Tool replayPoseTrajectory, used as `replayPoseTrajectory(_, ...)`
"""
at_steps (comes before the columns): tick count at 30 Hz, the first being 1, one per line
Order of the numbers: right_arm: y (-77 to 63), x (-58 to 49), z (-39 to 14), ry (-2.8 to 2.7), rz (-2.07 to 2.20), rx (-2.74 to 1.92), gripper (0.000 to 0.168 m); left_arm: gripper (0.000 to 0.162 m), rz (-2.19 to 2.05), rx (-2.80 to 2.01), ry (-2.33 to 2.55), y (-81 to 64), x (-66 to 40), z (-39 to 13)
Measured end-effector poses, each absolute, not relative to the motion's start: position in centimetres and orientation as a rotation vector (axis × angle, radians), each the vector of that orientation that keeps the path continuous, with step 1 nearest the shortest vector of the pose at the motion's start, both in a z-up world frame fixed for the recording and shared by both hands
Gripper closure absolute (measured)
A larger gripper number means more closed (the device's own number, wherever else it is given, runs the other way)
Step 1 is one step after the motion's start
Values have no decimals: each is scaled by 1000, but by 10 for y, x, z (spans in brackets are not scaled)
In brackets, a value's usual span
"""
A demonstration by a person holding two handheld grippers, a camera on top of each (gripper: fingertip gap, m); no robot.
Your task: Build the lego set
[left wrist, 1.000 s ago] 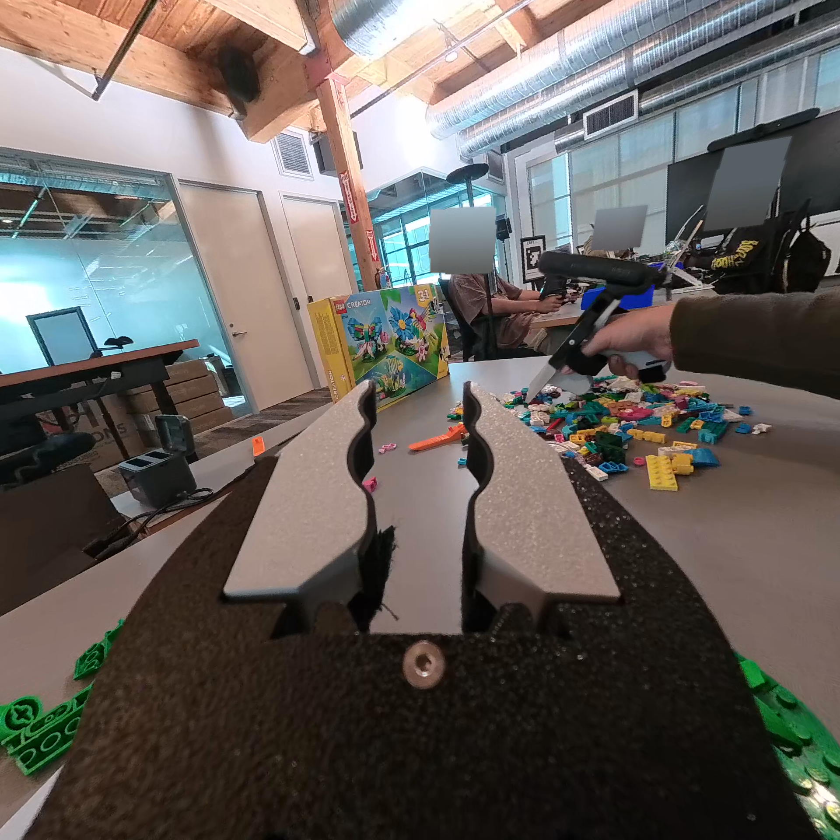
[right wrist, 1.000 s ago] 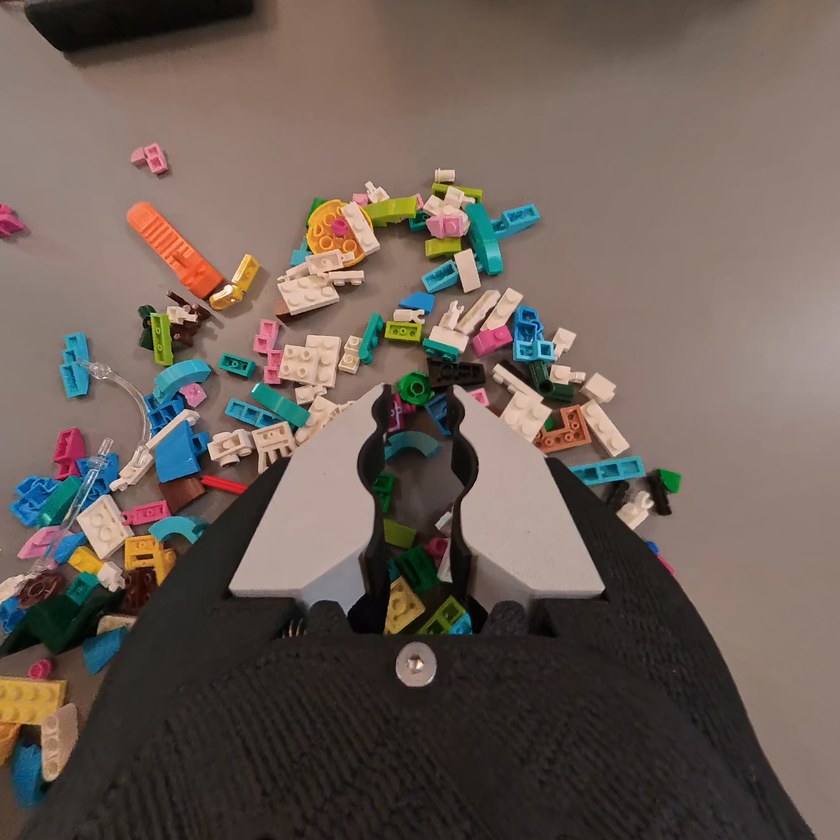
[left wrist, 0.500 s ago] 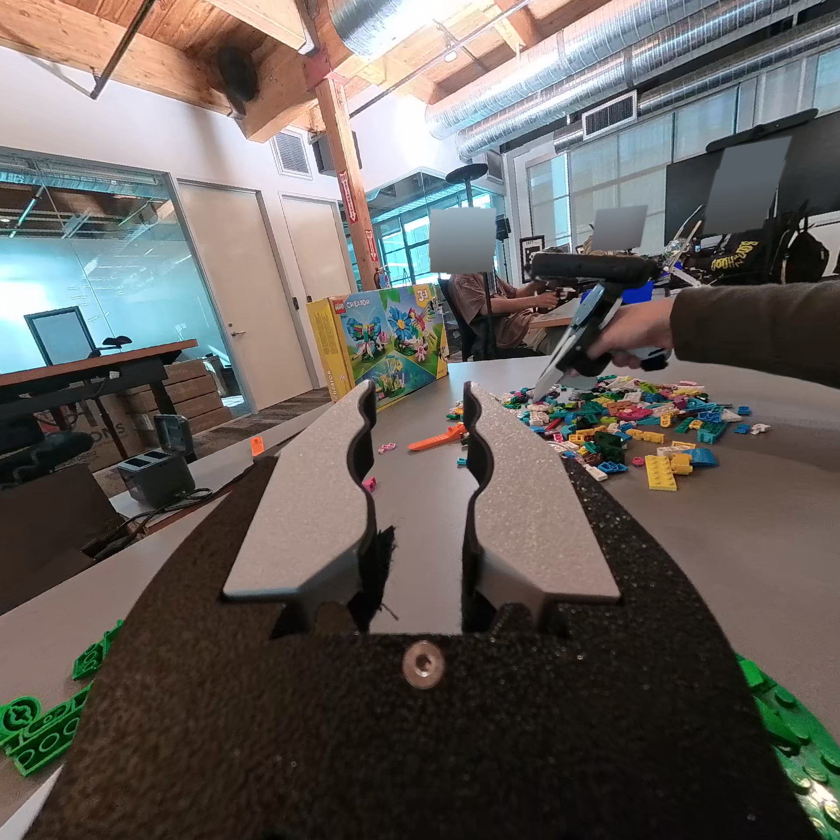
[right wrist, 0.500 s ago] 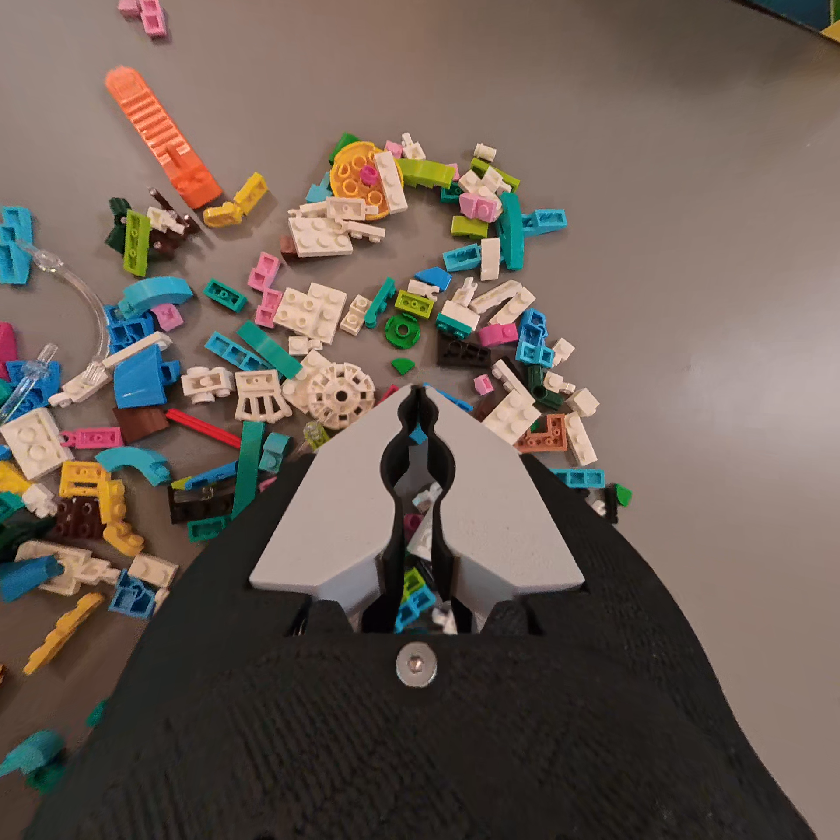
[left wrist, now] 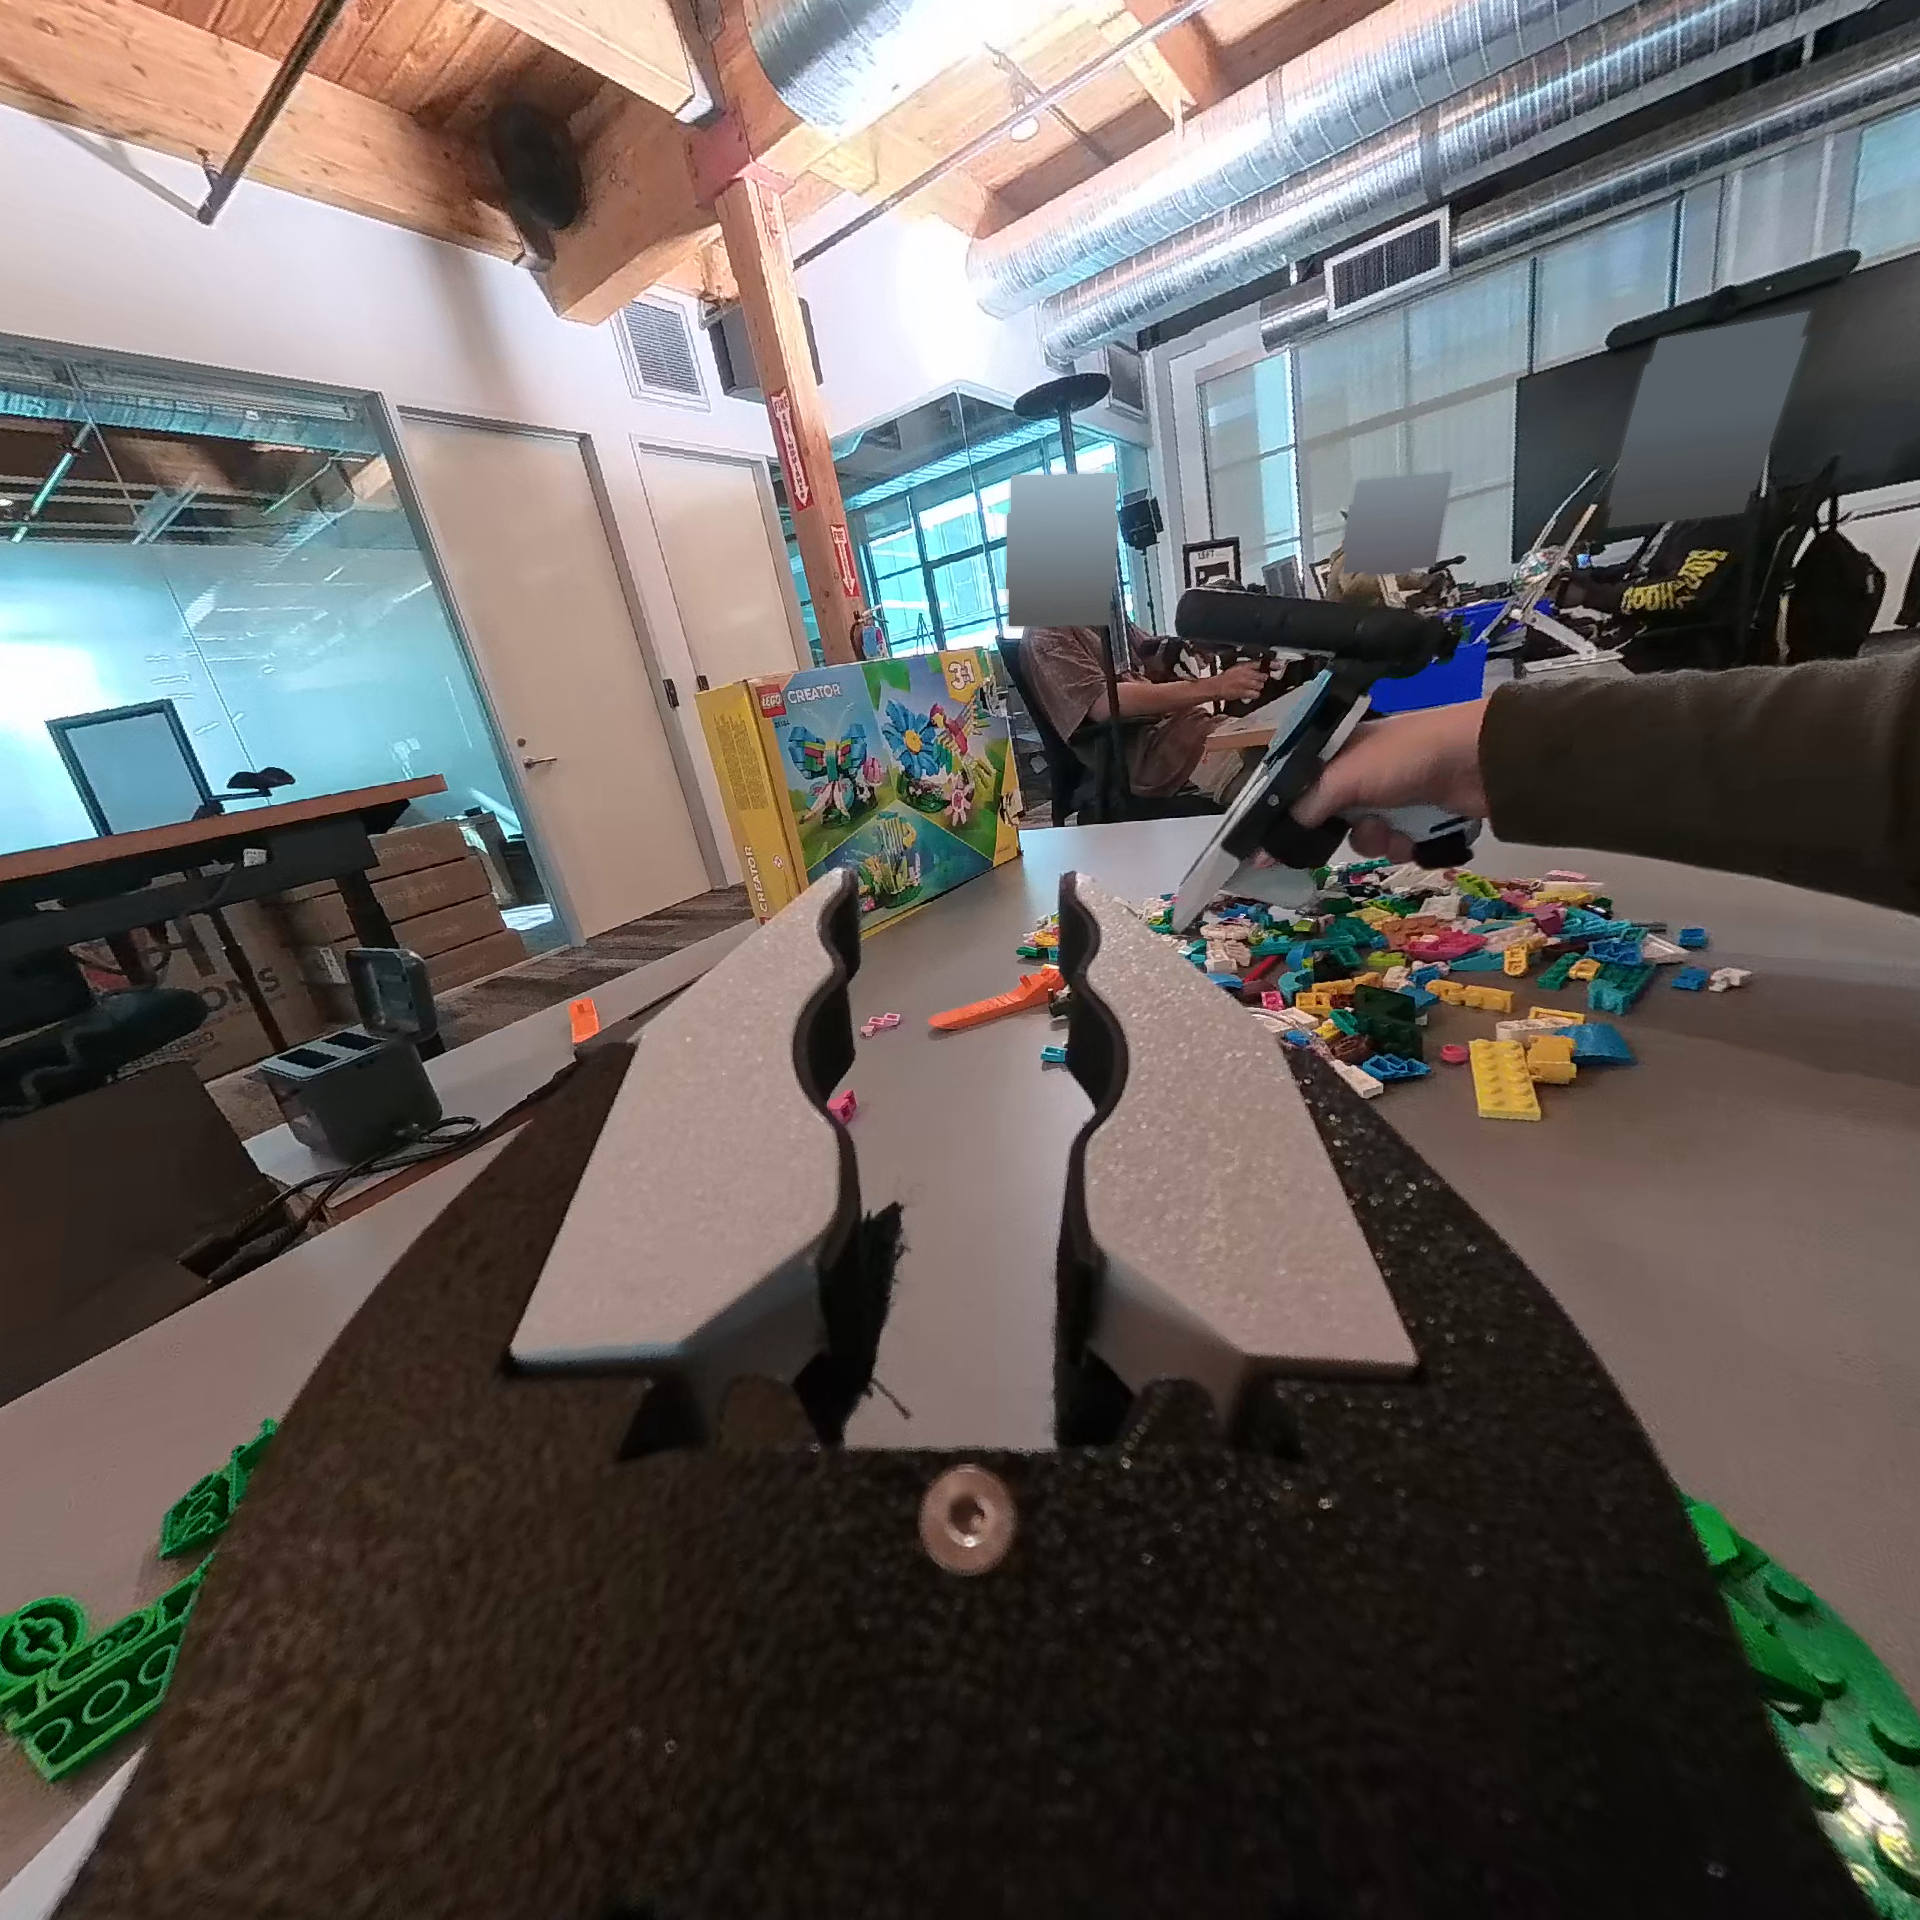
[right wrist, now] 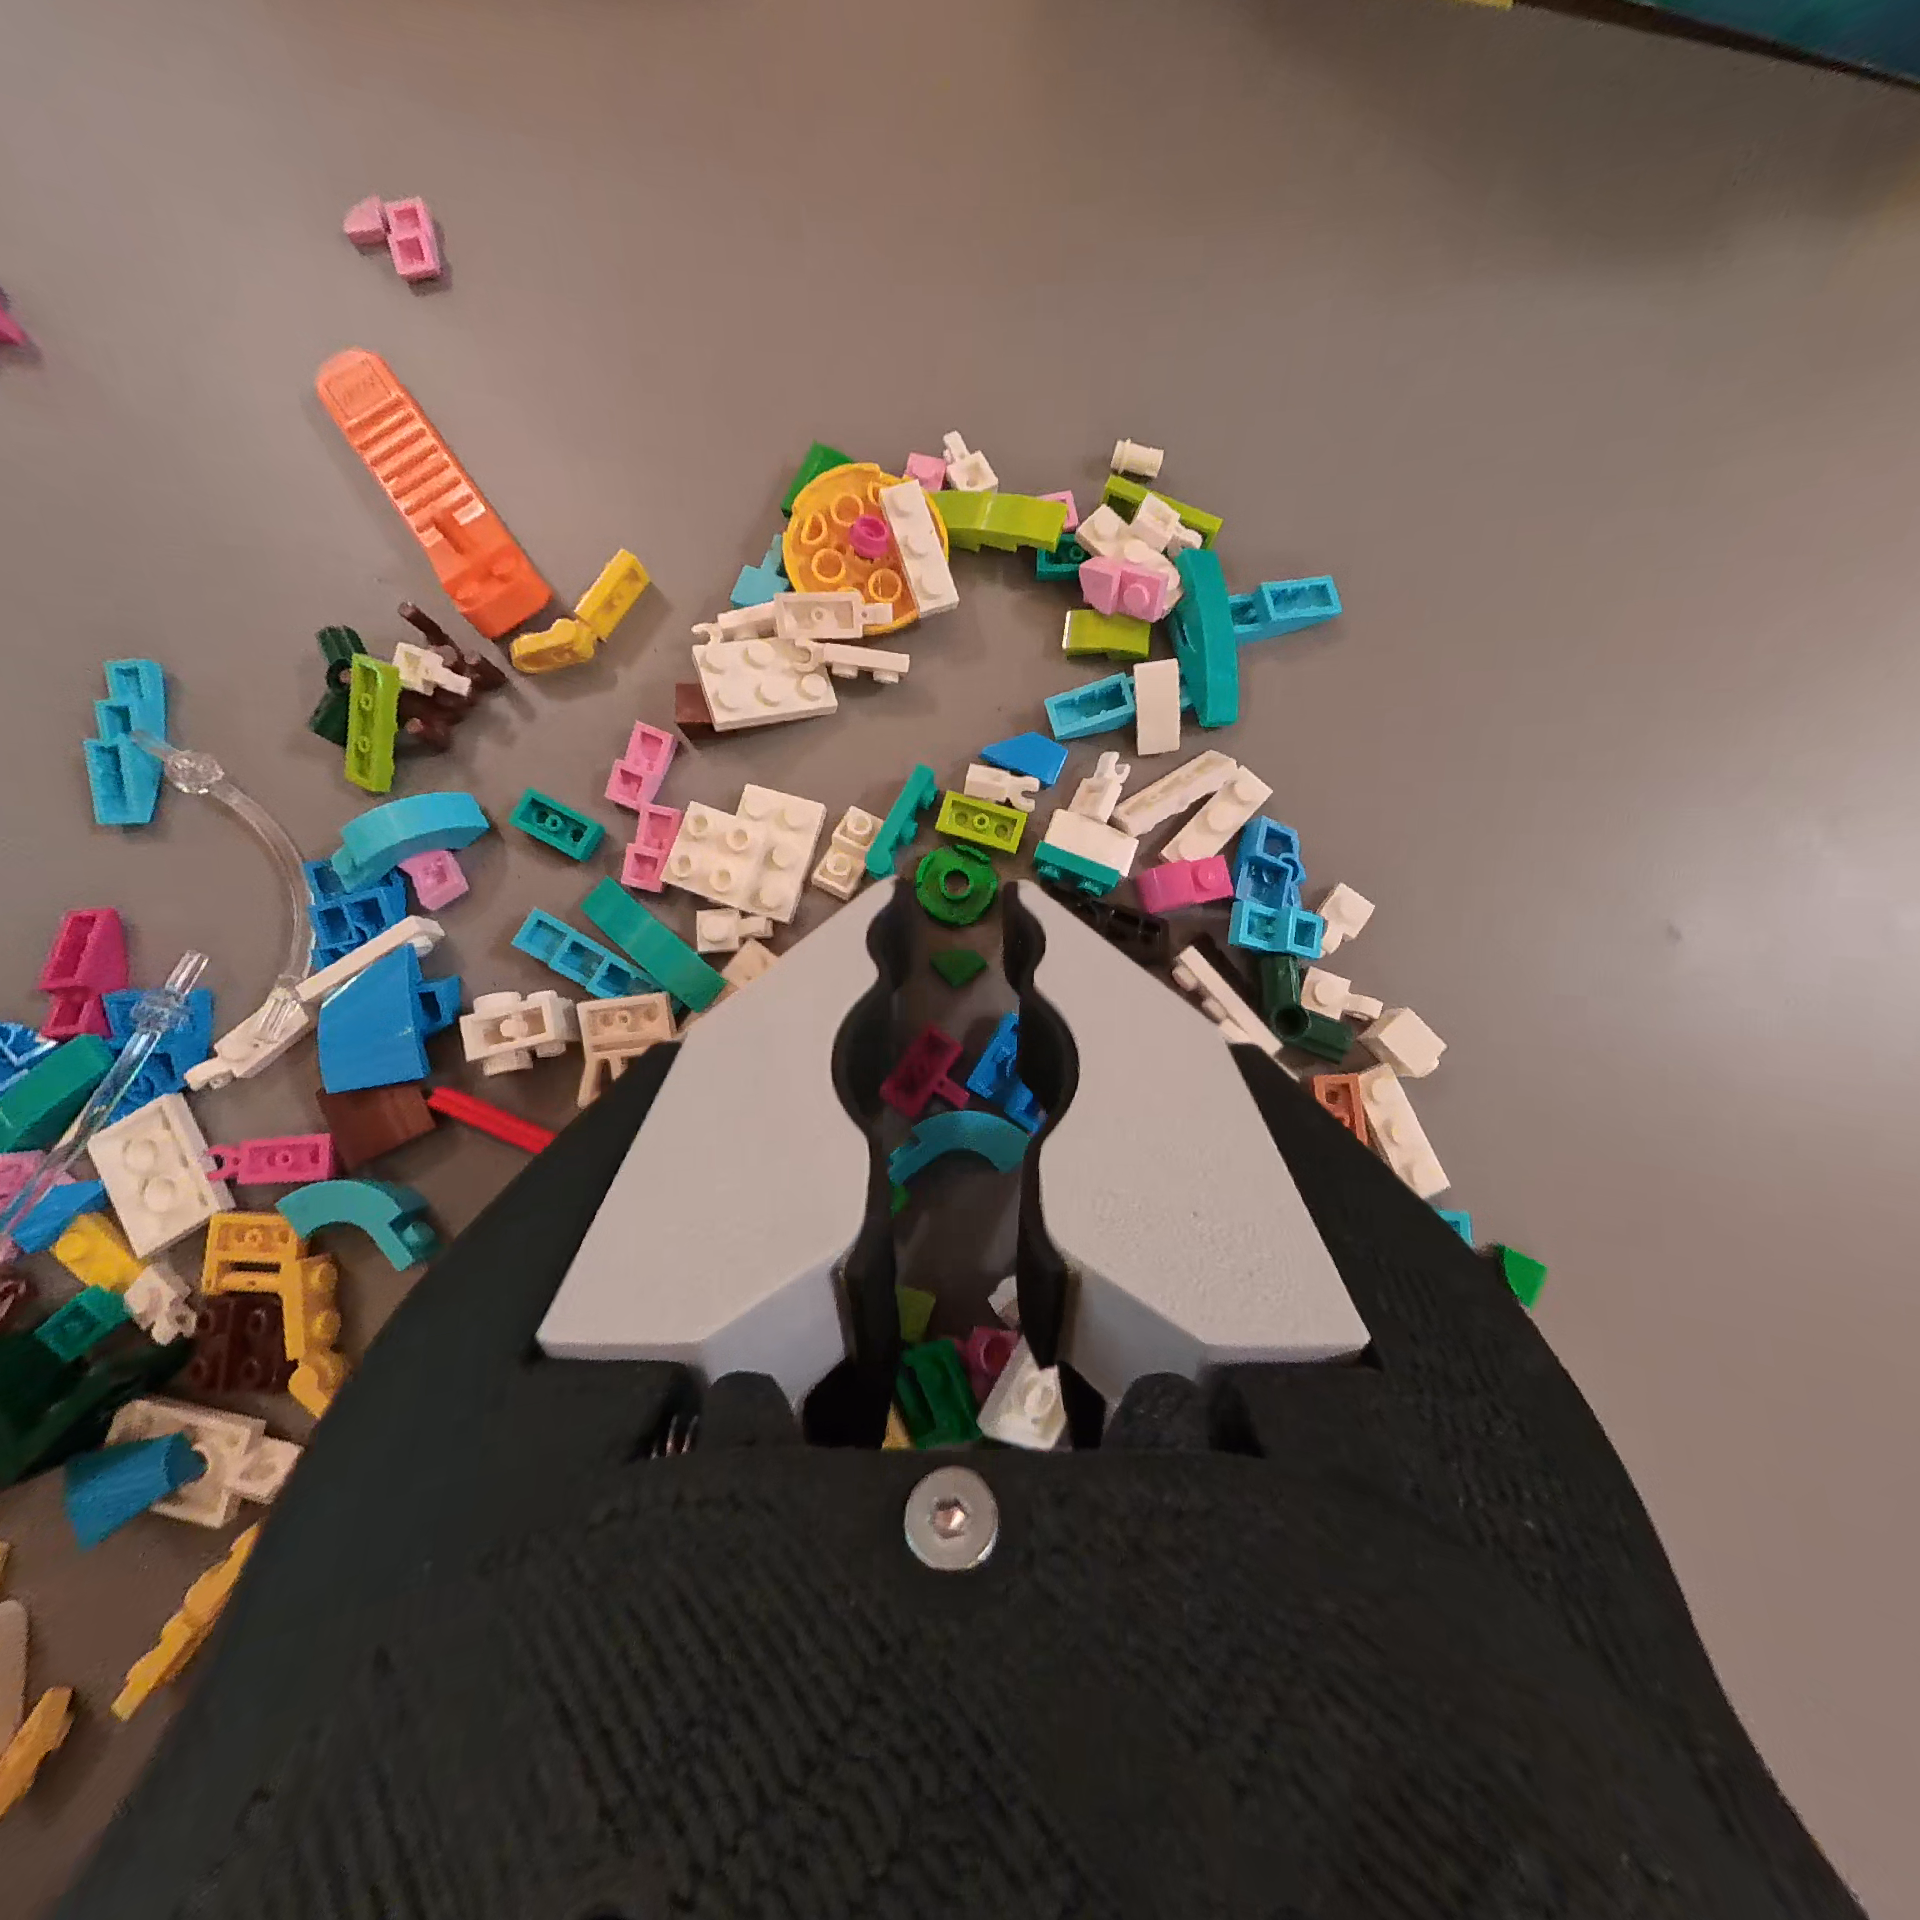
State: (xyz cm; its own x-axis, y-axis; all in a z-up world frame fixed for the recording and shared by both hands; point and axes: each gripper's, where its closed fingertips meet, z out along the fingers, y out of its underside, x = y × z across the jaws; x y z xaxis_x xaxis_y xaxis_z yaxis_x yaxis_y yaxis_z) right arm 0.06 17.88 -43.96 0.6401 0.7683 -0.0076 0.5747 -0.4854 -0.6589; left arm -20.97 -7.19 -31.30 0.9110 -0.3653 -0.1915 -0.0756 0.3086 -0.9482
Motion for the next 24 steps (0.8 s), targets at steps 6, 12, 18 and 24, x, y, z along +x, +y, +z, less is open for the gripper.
replayPoseTrajectory(6,181,0,-440,-1046,381,-2222,155,127,-199,-1253,410,-72,-209,-313)
replayPoseTrajectory(12,161,-39,-406,-1097,468,-2081,159,127,-199,-1253,406,-72,-210,-313)
replayPoseTrajectory(18,77,-182,-400,-1412,725,-1859,160,127,-199,-1251,409,-73,-209,-313)
replayPoseTrajectory(24,18,-279,-426,-1665,753,-1762,159,127,-200,-1251,413,-74,-208,-313)
